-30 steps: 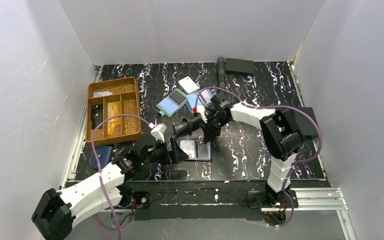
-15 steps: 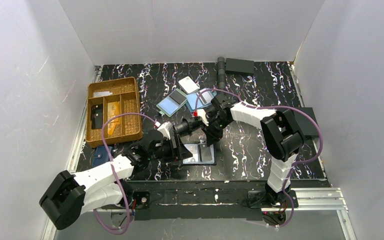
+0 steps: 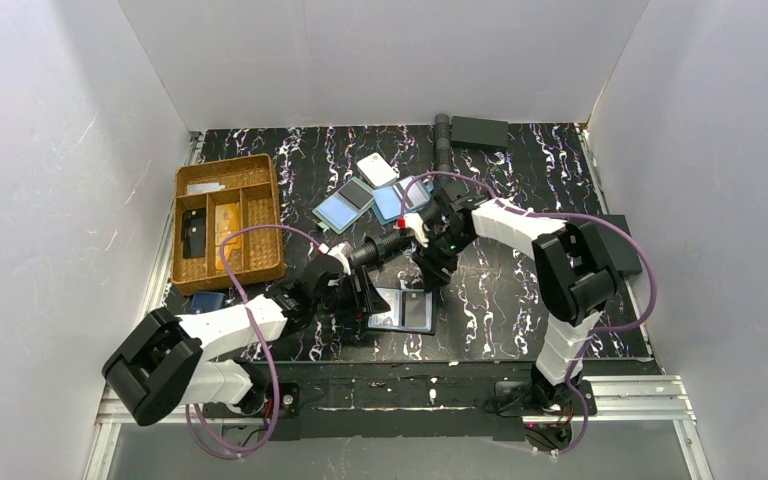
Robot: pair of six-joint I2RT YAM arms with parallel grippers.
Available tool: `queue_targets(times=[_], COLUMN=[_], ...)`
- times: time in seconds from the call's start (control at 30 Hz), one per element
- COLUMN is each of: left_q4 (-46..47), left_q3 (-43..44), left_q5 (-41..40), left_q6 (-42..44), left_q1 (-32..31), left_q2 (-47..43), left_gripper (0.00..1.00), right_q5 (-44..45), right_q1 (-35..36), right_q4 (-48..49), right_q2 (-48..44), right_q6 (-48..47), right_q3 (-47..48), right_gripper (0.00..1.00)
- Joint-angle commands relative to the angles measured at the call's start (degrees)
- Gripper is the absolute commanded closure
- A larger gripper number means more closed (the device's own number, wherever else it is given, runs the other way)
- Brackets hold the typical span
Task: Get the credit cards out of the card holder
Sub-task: Remove the credit card from the card holder.
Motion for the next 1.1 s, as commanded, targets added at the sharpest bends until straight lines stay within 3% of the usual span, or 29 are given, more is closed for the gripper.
queue_targets(times=[0.0,0.33,0.5,0.7,1.07], left_q4=[0.41,-0.02,-1.94,-4.44,-4.69], left_q3=[2.55,3.91,4.43,5.41,5.95], left_q5=[-1.33,-1.12,-1.91,-2.38,-0.57], left_q6=[-0.33,1.44,1.49,2.42,2.46], left_q1=[-0.33,-0.31,-0.32,-0.32,-0.36], left_q2=[1.43,5.54,6.88,6.87,8.64], left_gripper=[0.45,0.48,0.47,0.46,0.46], right_q5=[-1.90,-7.72,-16.23,-18.39,-15.82], right_q1=[-2.04,-2.75,-2.48,0.71,2.50], right_q4=[-0.31,-0.77,0.20,6.27,14.93], right_q2=[-5.25,-5.75,-3.81,0.18,4.01], right_q6=[0.25,1.10,4.21,12.13,25.07], right_q3=[0.28,0.18,-0.69,-2.85,-5.32], right_gripper=[0.37,0.37,0.38,0.55,0.63])
